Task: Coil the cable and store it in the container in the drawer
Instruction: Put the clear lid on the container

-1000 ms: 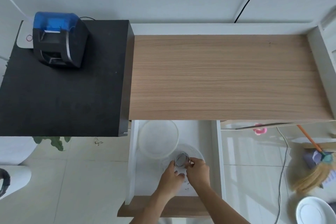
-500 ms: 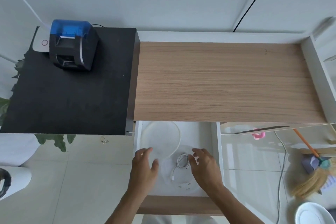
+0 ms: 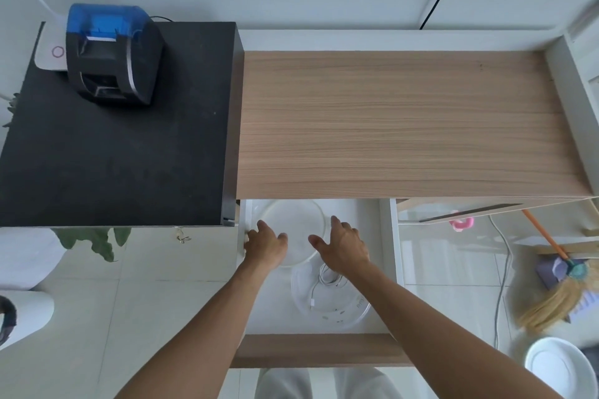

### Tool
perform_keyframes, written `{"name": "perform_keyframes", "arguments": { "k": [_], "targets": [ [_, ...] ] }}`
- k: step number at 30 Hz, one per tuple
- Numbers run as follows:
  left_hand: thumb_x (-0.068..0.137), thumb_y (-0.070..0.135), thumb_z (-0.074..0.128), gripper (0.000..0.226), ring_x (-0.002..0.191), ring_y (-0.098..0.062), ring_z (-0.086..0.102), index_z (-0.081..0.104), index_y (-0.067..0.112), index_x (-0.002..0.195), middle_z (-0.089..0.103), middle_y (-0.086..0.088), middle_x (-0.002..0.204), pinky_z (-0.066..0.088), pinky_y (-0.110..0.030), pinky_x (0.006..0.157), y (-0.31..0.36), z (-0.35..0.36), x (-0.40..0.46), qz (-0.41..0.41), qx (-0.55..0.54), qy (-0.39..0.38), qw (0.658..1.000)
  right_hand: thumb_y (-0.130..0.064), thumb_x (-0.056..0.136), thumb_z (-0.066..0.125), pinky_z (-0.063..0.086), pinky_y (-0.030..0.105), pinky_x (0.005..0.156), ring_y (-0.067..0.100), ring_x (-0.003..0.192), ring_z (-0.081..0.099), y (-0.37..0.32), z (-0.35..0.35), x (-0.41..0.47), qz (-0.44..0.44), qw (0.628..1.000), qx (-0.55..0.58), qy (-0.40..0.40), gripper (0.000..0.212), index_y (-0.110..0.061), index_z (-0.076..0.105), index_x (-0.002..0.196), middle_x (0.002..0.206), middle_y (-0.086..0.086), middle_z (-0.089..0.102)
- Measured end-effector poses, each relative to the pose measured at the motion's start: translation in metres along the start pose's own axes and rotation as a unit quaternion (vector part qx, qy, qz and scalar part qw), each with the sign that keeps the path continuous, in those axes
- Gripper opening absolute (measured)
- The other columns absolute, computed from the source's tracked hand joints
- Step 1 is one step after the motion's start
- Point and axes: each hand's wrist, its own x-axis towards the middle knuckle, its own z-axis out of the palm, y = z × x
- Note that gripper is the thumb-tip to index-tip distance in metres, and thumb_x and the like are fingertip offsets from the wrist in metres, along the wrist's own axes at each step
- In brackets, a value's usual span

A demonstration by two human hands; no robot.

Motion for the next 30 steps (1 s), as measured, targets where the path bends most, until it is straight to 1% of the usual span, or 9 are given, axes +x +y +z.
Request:
{"name": "perform_keyframes", "arguments": {
  "k": [2, 6, 11, 15, 18, 20, 24, 26, 30],
  "targets": [
    [0.105, 0.036, 0.054, 0.074, 0.146, -0.046, 0.046, 0.021, 0.004, 0.162, 0.04, -0.029, 0.161, 0.048, -0.055, 0.116, -0.001, -0.001, 0.0, 0.012, -0.001, 0.005, 1.0, -0.058, 0.099, 0.059, 0.047, 0.054, 0.112, 0.038, 0.142, 0.048, 0.004, 0.002, 0.006, 0.005, 1.0, 0.019, -0.015, 0.079, -0.01, 0.035, 0.157, 0.153, 0.017, 0.054],
    [0.106, 0.031, 0.057, 0.067, 0.139, -0.043, 0.054, 0.028, 0.001, 0.159, 0.051, -0.025, 0.154, 0.051, -0.051, 0.113, -0.002, -0.005, -0.015, 0.033, 0.004, 0.013, 0.999, -0.05, 0.093, 0.073, 0.048, 0.052, 0.112, 0.037, 0.14, 0.051, 0.014, -0.002, 0.011, -0.006, 0.996, 0.083, -0.006, 0.084, -0.009, 0.037, 0.157, 0.152, 0.017, 0.056],
    [0.107, 0.03, 0.055, 0.054, 0.131, -0.042, 0.057, 0.041, -0.003, 0.147, 0.051, -0.027, 0.145, 0.052, -0.049, 0.105, -0.016, 0.0, -0.05, 0.055, -0.015, 0.037, 0.998, -0.043, 0.091, 0.079, 0.048, 0.053, 0.113, 0.035, 0.139, 0.05, 0.04, -0.009, -0.017, -0.026, 0.993, 0.115, 0.002, 0.078, -0.014, 0.04, 0.152, 0.151, 0.014, 0.054],
    [0.108, 0.031, 0.055, 0.053, 0.121, -0.053, 0.062, 0.045, -0.007, 0.143, 0.054, -0.04, 0.137, 0.054, -0.057, 0.1, -0.032, 0.024, -0.082, 0.067, -0.016, 0.03, 0.997, -0.047, 0.09, 0.079, 0.051, 0.051, 0.113, 0.033, 0.135, 0.056, 0.076, 0.004, -0.057, -0.013, 0.99, 0.14, 0.02, 0.075, -0.02, 0.042, 0.149, 0.154, 0.008, 0.052],
    [0.108, 0.034, 0.054, 0.044, 0.094, -0.031, 0.063, 0.053, 0.009, 0.144, 0.059, -0.02, 0.112, 0.058, -0.04, 0.089, -0.04, 0.048, -0.1, 0.086, -0.036, 0.041, 0.995, -0.051, 0.093, 0.075, 0.055, 0.042, 0.104, 0.026, 0.127, 0.06, 0.098, 0.019, -0.08, 0.015, 0.983, 0.178, 0.028, 0.067, -0.021, 0.045, 0.144, 0.149, 0.006, 0.054],
    [0.108, 0.035, 0.056, 0.038, 0.089, -0.022, 0.058, 0.058, 0.015, 0.14, 0.055, -0.012, 0.109, 0.058, -0.034, 0.09, -0.045, 0.064, -0.104, 0.094, -0.061, 0.052, 0.992, -0.047, 0.095, 0.074, 0.054, 0.038, 0.1, 0.024, 0.121, 0.061, 0.107, 0.027, -0.09, 0.034, 0.978, 0.201, 0.039, 0.06, -0.019, 0.047, 0.141, 0.143, 0.006, 0.059],
    [0.107, 0.031, 0.06, 0.035, 0.1, -0.022, 0.063, 0.064, 0.016, 0.139, 0.055, -0.009, 0.12, 0.056, -0.032, 0.1, -0.045, 0.08, -0.104, 0.109, -0.1, 0.072, 0.986, -0.036, 0.098, 0.073, 0.056, 0.041, 0.099, 0.031, 0.122, 0.064, 0.112, 0.037, -0.096, 0.053, 0.967, 0.233, 0.082, 0.049, -0.017, 0.052, 0.138, 0.135, 0.008, 0.067],
    [0.106, 0.029, 0.062, 0.036, 0.103, -0.023, 0.066, 0.065, 0.015, 0.139, 0.057, -0.004, 0.115, 0.057, -0.03, 0.095, -0.043, 0.08, -0.102, 0.126, -0.116, 0.087, 0.981, -0.035, 0.098, 0.073, 0.058, 0.045, 0.099, 0.033, 0.123, 0.066, 0.11, 0.037, -0.094, 0.057, 0.966, 0.232, 0.098, 0.046, -0.018, 0.054, 0.137, 0.135, 0.01, 0.068],
    [0.104, 0.029, 0.066, 0.026, 0.09, -0.022, 0.068, 0.072, 0.013, 0.124, 0.064, -0.007, 0.099, 0.052, -0.025, 0.079, -0.041, 0.074, -0.092, 0.137, -0.114, 0.11, 0.978, -0.036, 0.097, 0.075, 0.062, 0.044, 0.09, 0.032, 0.108, 0.073, 0.104, 0.031, -0.085, 0.042, 0.968, 0.215, 0.124, 0.045, -0.02, 0.059, 0.136, 0.136, 0.011, 0.062]
  ]
}}
